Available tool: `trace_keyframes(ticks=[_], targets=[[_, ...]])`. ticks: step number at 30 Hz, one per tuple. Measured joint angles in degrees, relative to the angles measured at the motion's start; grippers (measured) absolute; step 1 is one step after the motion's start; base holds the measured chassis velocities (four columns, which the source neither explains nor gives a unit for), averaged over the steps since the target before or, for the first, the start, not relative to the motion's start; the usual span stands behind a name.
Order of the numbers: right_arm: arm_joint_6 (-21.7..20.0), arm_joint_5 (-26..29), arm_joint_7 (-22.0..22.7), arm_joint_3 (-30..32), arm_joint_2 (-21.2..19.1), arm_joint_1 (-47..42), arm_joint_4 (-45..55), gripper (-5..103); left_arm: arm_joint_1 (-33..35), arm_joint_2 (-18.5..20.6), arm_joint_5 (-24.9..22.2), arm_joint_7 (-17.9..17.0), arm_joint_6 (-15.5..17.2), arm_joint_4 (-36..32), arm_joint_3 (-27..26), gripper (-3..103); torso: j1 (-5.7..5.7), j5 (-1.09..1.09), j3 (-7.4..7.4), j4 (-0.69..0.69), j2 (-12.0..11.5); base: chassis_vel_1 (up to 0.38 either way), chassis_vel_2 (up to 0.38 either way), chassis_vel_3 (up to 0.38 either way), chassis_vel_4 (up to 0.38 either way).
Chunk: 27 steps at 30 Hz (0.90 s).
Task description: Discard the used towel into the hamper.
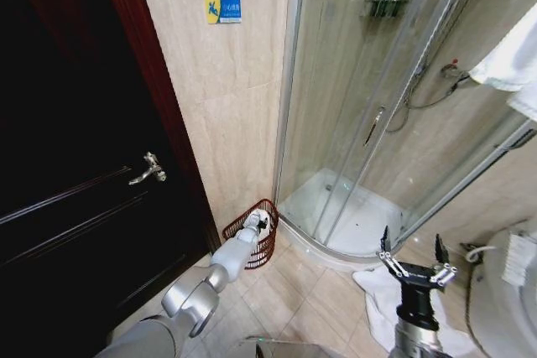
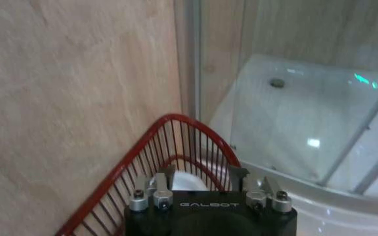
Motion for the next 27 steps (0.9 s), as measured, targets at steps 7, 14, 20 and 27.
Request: trace_keyframes(ticks=[7,14,20,27], targets=[[0.0,-0.23,0.36,0.38,0.0,0.03,-0.37,100,4.23,3.5,-1.36,0.52,4.53,-8.35,0.83,78,0.0,0.01,0.0,0.02,-0.01,0.0,0.0,0.0,0.0],[0.0,-1.32,1.6,0.72,0.0,0.46,-0.47,100,11.58,9.7,-6.03,-0.84,12.59,-26.42,1.41,99,-0.01,-0.01,-0.01,0.0,0.0,0.0,0.0,0.0,0.0],[0.0,-1.51,1.68,1.91,0.0,0.71,1.71,100,17.52,15.77,-8.51,-1.74,15.66,-40.3,-0.2,100,-0.01,-0.01,-0.01,0.01,0.0,0.0,0.0,0.0,0.0],[-1.27,-0.24,2.06,3.75,0.0,0.53,4.26,100,27.58,20.96,-9.31,-5.08,14.65,-56.74,-5.41,100,-0.01,0.01,-0.01,0.01,-0.01,0.0,0.0,0.0,0.0]])
